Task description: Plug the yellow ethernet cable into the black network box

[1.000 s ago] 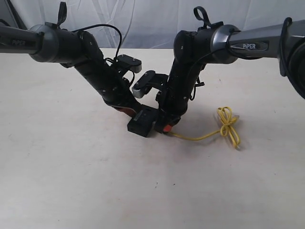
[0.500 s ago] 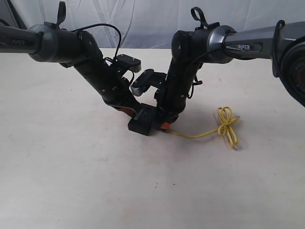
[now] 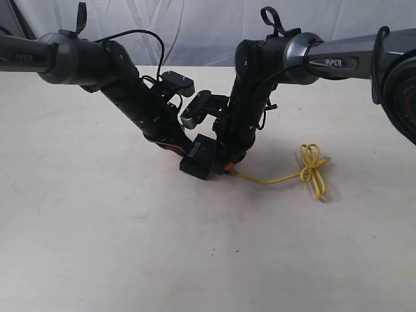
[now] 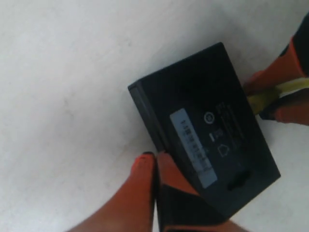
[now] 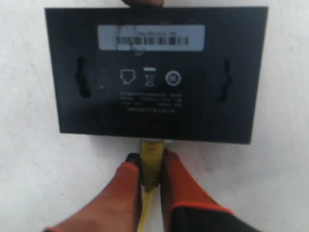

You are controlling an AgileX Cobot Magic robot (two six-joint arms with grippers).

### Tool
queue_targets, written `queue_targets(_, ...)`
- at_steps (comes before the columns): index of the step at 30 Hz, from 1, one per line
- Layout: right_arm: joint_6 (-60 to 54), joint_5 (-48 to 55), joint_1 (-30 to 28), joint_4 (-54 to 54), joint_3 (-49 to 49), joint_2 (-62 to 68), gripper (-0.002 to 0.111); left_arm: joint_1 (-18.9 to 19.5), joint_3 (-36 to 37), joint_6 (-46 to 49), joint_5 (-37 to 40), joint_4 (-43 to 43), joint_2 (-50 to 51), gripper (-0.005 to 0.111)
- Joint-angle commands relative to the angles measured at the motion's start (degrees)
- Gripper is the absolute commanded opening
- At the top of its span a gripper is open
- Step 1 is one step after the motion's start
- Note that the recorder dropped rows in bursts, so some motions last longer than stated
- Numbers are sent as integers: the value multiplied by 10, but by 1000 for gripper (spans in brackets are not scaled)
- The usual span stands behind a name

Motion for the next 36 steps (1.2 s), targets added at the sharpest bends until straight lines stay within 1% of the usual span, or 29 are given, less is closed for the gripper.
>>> queue_targets(1, -2, -53, 6, 16, -7, -3, -1, -2, -1, 17, 25, -48, 0, 0)
queue_targets(4, -2, -55, 6, 21, -8, -3, -1, -2, -1, 17, 41, -44, 0, 0)
queue_targets(9, 0, -55, 6, 26, -8, -3, -1, -2, -1, 17, 43, -44, 0, 0)
queue_targets(15, 0, -35, 5, -5, -8, -7, -1, 0, -1, 0, 41, 2, 0, 0)
queue_targets(22, 0, -11, 5, -50, -8, -7, -1, 28, -1, -40, 33, 35, -20, 0)
queue_targets(28, 0, -8, 5, -71, -8, -7, -1, 51, -1, -95, 38, 130, -37, 0)
queue_targets(32, 0, -7, 6, -79, -8, -7, -1, 61, -1, -118, 52, 150, -43, 0)
queue_targets(34, 0, -4, 6, -82, -8, -7, 2, 62, -1, -127, 54, 150, -48, 0)
queue_targets(36, 0, -2, 6, -87, -8, -7, 12, 62, -1, -128, 54, 152, -59, 0)
